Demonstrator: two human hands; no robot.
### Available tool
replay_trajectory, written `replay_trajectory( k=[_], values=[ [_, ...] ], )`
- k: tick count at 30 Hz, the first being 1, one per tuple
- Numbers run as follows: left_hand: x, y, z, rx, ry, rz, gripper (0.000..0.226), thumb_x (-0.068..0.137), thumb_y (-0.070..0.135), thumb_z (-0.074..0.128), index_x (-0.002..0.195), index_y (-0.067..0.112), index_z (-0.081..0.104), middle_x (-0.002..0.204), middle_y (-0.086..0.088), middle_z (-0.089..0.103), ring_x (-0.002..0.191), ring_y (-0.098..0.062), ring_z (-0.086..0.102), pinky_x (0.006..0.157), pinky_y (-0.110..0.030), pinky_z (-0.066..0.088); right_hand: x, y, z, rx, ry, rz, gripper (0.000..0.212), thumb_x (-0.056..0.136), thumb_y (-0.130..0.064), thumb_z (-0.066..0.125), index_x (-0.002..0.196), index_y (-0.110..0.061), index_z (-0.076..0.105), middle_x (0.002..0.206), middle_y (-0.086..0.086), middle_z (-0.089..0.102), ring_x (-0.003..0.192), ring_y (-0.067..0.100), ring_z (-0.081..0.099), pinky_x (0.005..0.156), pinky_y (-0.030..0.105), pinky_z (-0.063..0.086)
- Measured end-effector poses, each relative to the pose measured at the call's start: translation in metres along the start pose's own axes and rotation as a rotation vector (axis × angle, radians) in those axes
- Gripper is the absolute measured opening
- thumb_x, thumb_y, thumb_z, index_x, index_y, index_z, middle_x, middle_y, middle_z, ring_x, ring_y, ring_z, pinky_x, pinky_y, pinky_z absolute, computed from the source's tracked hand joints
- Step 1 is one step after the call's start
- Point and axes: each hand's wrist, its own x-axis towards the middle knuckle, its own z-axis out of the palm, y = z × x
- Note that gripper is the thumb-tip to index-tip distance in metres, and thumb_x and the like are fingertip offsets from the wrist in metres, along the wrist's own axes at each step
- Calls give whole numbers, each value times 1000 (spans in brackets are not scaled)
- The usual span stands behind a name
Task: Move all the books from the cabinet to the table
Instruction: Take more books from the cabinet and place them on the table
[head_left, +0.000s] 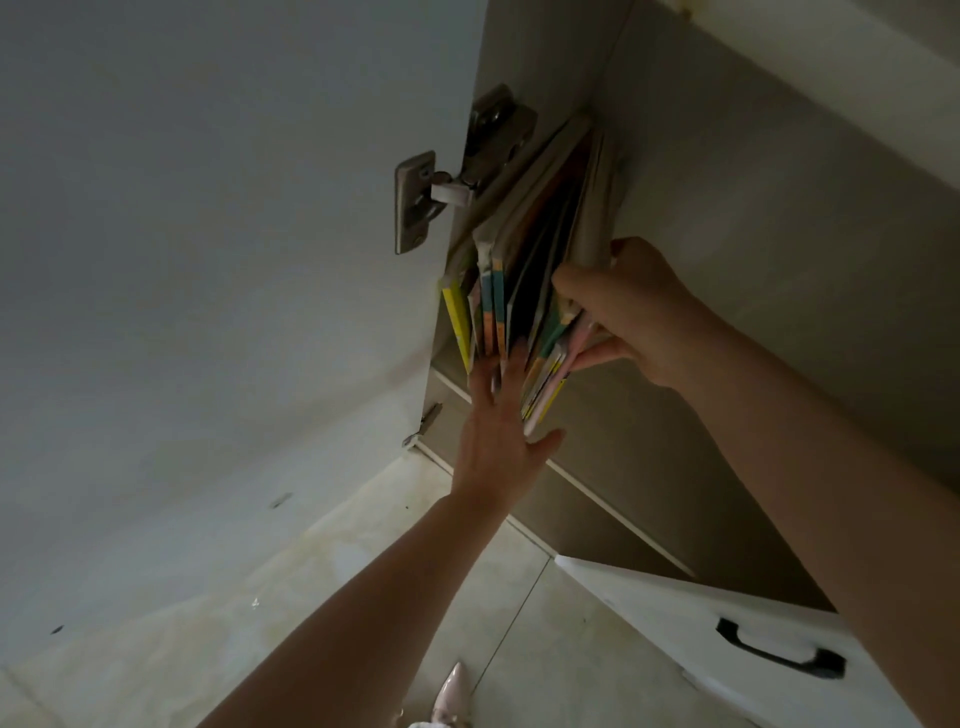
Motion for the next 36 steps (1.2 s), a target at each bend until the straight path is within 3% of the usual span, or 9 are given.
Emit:
replay_trajectory(
  k=[6,11,14,18,22,25,29,32,36],
  values=[
    [5,12,12,-21,150,-95,97,72,36,82,144,24,19,143,-11,30,119,-32,53,86,-42,57,-17,3,13,-21,-61,-47,31,82,-18,63,105,-20,42,99,28,63,76,38,69,59,48,60],
    [1,16,16,-69,276,-23,89,84,18,73,153,18,18,154,-8,26,136,-31,42,101,-38,46,-21,-2,4,53,-45,-33,14,83,-10,58,75,-1,50,81,31,65,76,41,70,63,51,60],
    [-4,15,15,-114,288,-31,85,83,12,72,149,27,19,148,-11,37,127,-33,51,96,-46,53,-20,1,7,100,-52,-34,12,83,-12,62,84,-6,51,85,24,65,74,38,70,59,48,60],
    [-8,7,7,-145,278,-83,65,78,19,76,130,21,36,118,-9,60,98,-26,62,80,-45,57,-24,15,11,181,-135,-39,35,79,-16,71,106,-18,49,90,9,68,74,24,71,55,35,59],
    [-16,-5,-8,-190,241,-113,61,76,20,78,125,19,41,109,-7,61,90,-21,60,72,-31,53,-21,30,11,194,-153,-75,47,84,-49,63,122,-34,40,104,-10,63,94,8,65,80,36,58],
    [-28,-18,-17,-213,201,-112,57,76,24,76,120,21,42,109,-6,61,93,-23,62,72,-35,56,-2,45,8,168,-47,-256,42,85,-46,64,119,-45,38,116,-15,54,102,-11,58,90,26,52],
    [-38,-40,-30,-232,103,-154,57,74,42,69,120,11,57,103,2,64,91,-15,64,69,-18,53,33,79,-12,99,-215,-297,125,68,-30,82,147,-32,-16,146,-8,32,122,-2,48,104,28,42],
    [-43,-49,-36,-240,75,-161,61,71,50,63,113,5,63,93,3,67,82,-11,66,64,-8,46,49,97,-17,-93,-320,-266,122,70,-15,83,139,-47,-12,142,-13,34,129,8,45,107,38,42],
    [-46,-63,-41,-242,55,-171,53,71,50,65,98,6,69,81,6,70,73,-6,67,64,-28,55,62,99,-18,-173,-314,-206,105,71,3,78,144,-33,12,139,-2,43,131,17,44,108,44,40]
  ],
)
